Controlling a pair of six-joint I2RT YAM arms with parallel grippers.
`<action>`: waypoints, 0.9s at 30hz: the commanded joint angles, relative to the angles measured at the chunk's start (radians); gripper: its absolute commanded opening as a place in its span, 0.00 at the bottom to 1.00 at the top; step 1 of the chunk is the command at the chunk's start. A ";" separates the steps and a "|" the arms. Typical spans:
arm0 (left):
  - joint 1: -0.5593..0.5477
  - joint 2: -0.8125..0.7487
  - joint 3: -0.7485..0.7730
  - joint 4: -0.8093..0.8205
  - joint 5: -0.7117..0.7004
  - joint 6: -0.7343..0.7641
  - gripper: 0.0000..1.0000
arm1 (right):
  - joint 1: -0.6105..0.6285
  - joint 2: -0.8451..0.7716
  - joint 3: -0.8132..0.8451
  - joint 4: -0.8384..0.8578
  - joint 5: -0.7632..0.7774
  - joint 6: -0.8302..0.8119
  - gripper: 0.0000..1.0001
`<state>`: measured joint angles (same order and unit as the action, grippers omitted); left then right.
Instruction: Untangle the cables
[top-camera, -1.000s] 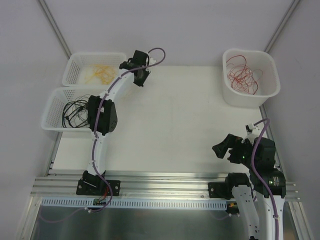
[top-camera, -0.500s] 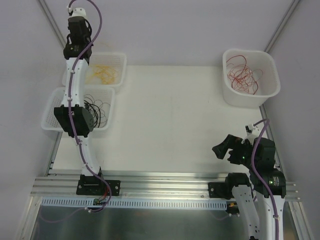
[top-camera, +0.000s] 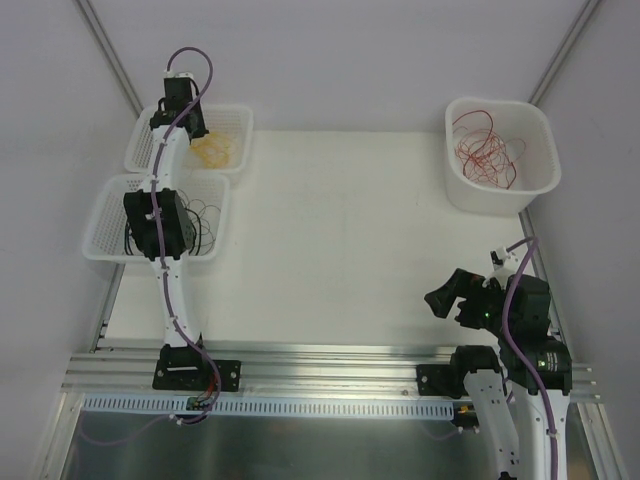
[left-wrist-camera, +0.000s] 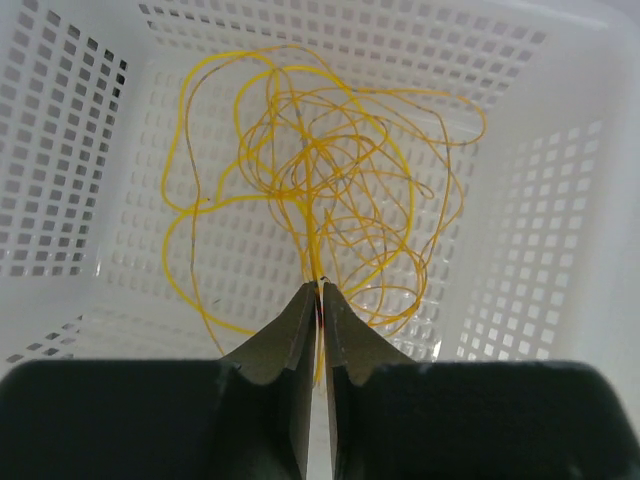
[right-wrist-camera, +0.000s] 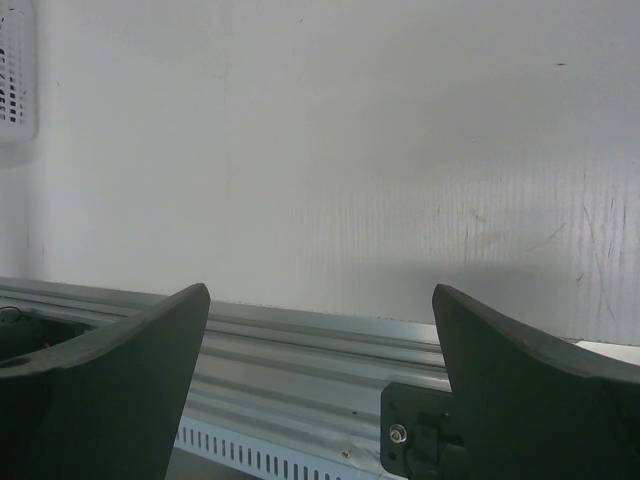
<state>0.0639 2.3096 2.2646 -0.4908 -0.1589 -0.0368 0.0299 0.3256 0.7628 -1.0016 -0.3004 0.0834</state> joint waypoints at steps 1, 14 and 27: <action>0.033 -0.039 0.042 0.038 0.128 -0.097 0.08 | 0.005 0.009 0.020 -0.012 0.006 -0.010 1.00; 0.051 -0.067 0.078 0.149 0.192 -0.184 0.11 | 0.004 0.007 0.030 -0.019 0.001 -0.004 1.00; 0.054 -0.200 -0.135 0.195 0.280 -0.196 0.87 | 0.005 0.033 0.062 -0.011 0.010 -0.028 1.00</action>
<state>0.1127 2.2520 2.1696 -0.3267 0.0673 -0.2256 0.0299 0.3355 0.7673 -1.0050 -0.2993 0.0780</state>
